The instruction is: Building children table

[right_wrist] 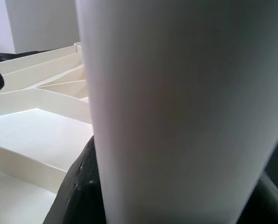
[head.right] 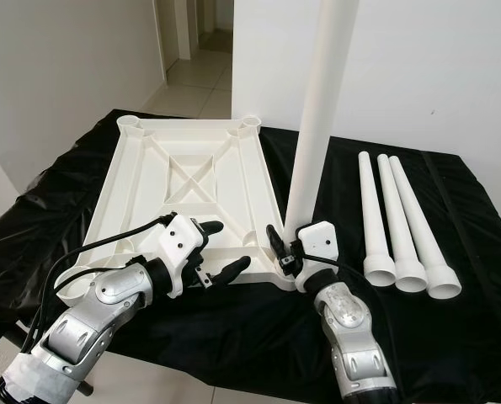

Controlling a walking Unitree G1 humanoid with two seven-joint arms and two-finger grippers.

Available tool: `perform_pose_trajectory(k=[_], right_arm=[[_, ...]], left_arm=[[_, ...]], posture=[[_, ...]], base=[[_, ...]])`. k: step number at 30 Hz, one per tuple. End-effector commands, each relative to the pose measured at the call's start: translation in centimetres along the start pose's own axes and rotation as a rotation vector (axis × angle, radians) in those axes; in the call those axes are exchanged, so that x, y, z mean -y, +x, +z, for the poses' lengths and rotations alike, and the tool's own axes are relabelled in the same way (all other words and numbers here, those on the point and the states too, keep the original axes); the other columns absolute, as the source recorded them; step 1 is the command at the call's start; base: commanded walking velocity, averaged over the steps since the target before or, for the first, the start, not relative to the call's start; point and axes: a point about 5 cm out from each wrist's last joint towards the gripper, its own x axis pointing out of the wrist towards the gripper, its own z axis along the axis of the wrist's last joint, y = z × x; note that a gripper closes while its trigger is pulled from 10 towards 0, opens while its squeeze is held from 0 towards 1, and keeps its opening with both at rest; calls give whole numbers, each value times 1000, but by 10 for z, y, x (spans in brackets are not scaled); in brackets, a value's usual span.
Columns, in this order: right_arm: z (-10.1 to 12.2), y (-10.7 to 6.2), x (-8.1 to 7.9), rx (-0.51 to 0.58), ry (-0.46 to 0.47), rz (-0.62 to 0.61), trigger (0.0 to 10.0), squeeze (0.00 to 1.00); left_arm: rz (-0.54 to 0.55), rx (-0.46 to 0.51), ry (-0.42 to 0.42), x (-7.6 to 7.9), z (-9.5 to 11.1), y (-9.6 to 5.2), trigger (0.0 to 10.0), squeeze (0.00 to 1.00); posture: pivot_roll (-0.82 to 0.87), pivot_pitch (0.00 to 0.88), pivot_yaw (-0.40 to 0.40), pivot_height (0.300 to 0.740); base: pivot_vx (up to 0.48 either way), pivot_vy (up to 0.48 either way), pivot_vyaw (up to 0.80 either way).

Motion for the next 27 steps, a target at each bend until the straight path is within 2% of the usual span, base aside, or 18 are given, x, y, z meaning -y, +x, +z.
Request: perform_pose_trajectory(k=[1, 12, 22, 27], right_arm=[[-20, -9, -5, -100, 4, 31, 10000, 0], [-32, -2, 1, -206, 84, -13, 10000, 0], [-39, -2, 3, -250, 106, -16, 10000, 0], [-42, -2, 4, -263, 150, -32, 10000, 0]], left_arm=[[-60, 3, 4, 3, 3, 0, 10000, 0], [-60, 3, 4, 2, 4, -1, 10000, 0], [-54, 4, 3, 2, 5, -2, 10000, 0], [-51, 5, 5, 2, 6, -3, 10000, 0]], posture=[[18, 48, 12, 740], [27, 54, 13, 740], [33, 55, 8, 740], [33, 54, 8, 740]], base=[[0, 0, 0], [0, 0, 0], [0, 0, 0], [0, 0, 0]])
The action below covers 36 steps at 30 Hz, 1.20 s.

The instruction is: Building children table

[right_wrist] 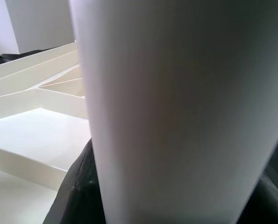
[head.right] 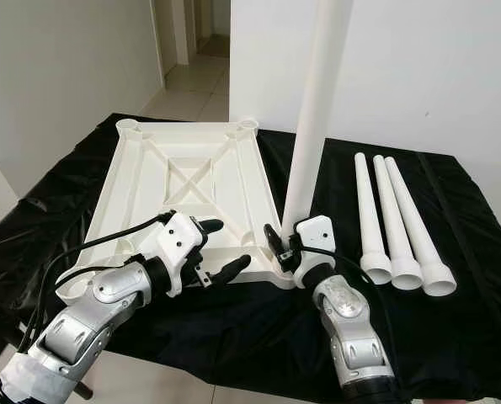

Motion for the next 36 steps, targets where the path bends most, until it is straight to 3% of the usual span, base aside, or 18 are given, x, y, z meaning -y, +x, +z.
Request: perform_pose_trajectory(k=[1, 23, 36], right_arm=[[-37, -11, 3, -195, 81, -33, 10000, 0], [-45, -9, 17, -232, 200, -115, 10000, 0], [-42, -7, 11, -196, 168, -148, 10000, 0]], left_arm=[[-49, -3, -3, 2, 1, -1, 10000, 0], [-51, 1, -4, 2, 3, -1, 10000, 0], [-48, 0, -3, 3, 3, -2, 10000, 0]], posture=[[34, 55, 8, 740], [33, 56, 9, 740], [37, 59, 5, 740]], base=[[0, 0, 0], [0, 0, 0], [0, 0, 0]])
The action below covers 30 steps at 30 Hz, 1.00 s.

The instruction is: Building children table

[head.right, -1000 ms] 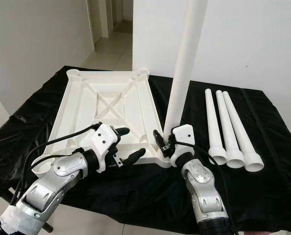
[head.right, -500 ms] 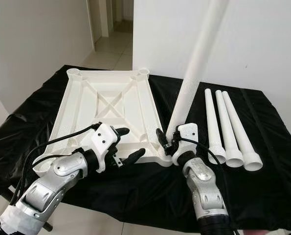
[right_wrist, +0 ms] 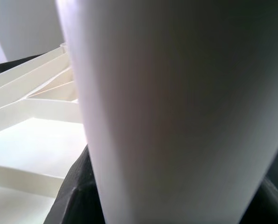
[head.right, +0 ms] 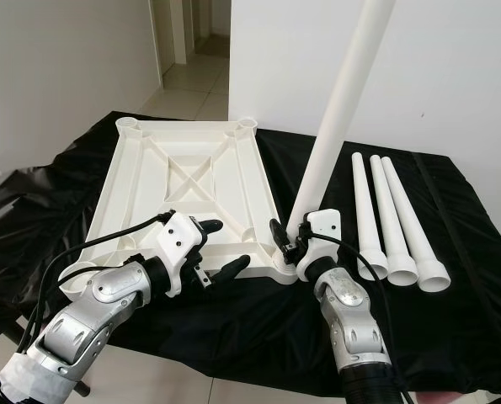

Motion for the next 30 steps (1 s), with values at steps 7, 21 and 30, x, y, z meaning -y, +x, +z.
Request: perform_pose_trajectory(k=[7, 21, 30], right_arm=[[-34, -7, -5, -123, 50, -225, 10000, 0], [-36, 8, -23, -118, 72, -464, 10000, 0], [-32, 9, -40, -63, 117, -379, 10000, 1000]], left_arm=[[-54, 9, -1, 5, 3, 0, 10000, 0], [-55, 16, -9, 9, 2, 2, 10000, 0], [-54, 12, -7, 10, 1, 1, 10000, 0]], posture=[[34, 57, 3, 740], [45, 33, -20, 740], [47, 22, -33, 740]], base=[[0, 0, 0], [0, 0, 0], [0, 0, 0]])
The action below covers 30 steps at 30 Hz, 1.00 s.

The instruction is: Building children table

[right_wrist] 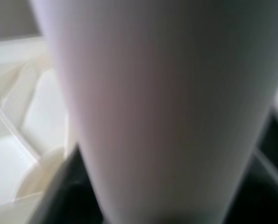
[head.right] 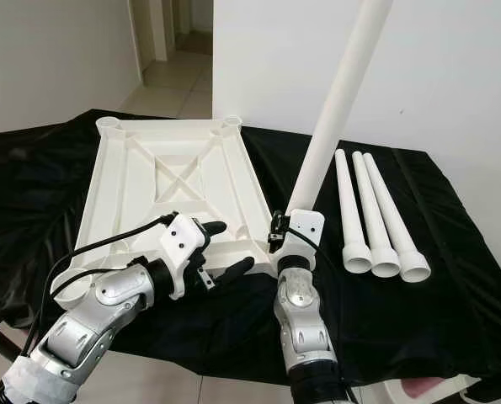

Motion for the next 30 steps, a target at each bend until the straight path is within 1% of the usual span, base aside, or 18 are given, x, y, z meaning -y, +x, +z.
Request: perform_pose_trajectory(k=[1, 3, 5, 6, 9, 10, 13, 14, 15, 19, 21, 22, 23, 24, 25, 26, 27, 30], right_arm=[[-12, -3, 1, -64, 7, 10, 10000, 1000], [-11, -3, 3, -45, 22, 35, 10000, 1000], [-9, -3, 8, -32, 11, 57, 10000, 1000], [-9, -3, 8, -32, 11, 57, 10000, 1000], [-6, -2, 19, -11, -15, 75, 10000, 1000], [-3, 0, 26, 2, -26, 101, 10000, 1000], [-2, 1, 29, 6, -33, 115, 10000, 1000], [0, 2, 30, 9, -33, 147, 10000, 0], [0, 2, 30, 9, -33, 147, 10000, 0], [12, 7, 33, 38, -39, 269, 10000, 0], [13, 8, 34, 45, -42, 287, 10000, 0], [17, 10, 33, 55, -54, 339, 10000, 0], [17, 10, 33, 55, -54, 339, 10000, 0], [20, 11, 33, 60, -67, 400, 10000, 0], [20, 11, 33, 60, -67, 400, 10000, 0], [26, 12, 35, 70, -89, 485, 10000, 0], [28, 13, 37, 74, -101, 517, 10000, 0], [30, 13, 39, 76, -108, 534, 10000, 0]], left_arm=[[-48, -5, 9, 4, 0, -1, 10000, 0], [-49, -5, 7, 5, 0, -1, 10000, 0], [-51, -3, 5, 6, 0, 0, 10000, 0], [-51, -3, 5, 6, 0, 0, 10000, 0], [-53, 0, 4, 7, 0, 1, 10000, 0], [-54, 1, 3, 7, 0, 1, 10000, 0], [-54, 2, 3, 7, 0, 1, 10000, 0], [-55, 2, 3, 7, 0, 1, 10000, 0], [-55, 2, 3, 7, 0, 1, 10000, 0], [-59, 1, 2, 8, -1, 2, 10000, 0], [-60, 0, 2, 8, -1, 2, 10000, 0], [-61, -1, 1, 8, -1, 2, 10000, 0], [-61, -1, 1, 8, -1, 2, 10000, 0], [-63, -2, 2, 8, -1, 2, 10000, 0], [-63, -2, 2, 8, -1, 2, 10000, 0], [-64, -4, 2, 8, -1, 1, 10000, 0], [-64, -5, 1, 9, -1, 1, 10000, 0], [-64, -6, 0, 9, -1, 1, 10000, 0]], posture=[[47, 22, -33, 740], [47, 22, -33, 740], [43, 23, -33, 740], [43, 23, -33, 740], [40, 22, -35, 740], [40, 22, -35, 740], [40, 22, -35, 740], [40, 22, -35, 740], [40, 22, -35, 740], [33, 18, -34, 740], [33, 18, -34, 740], [31, 24, -32, 740], [31, 24, -32, 740], [31, 30, -30, 740], [31, 30, -30, 740], [32, 36, -27, 740], [32, 38, -26, 740], [32, 38, -26, 740]], base=[[0, 0, 0], [0, 0, 0], [0, 0, 0], [0, 0, 0], [0, 0, 0], [0, 0, 0], [0, 0, 0], [0, 0, 0], [0, 0, 0], [0, 0, 0], [0, 0, 0], [0, 0, 0], [0, 0, 0], [0, 0, 0], [0, 0, 0], [0, 0, 0], [0, 0, 0], [0, 0, 0]])
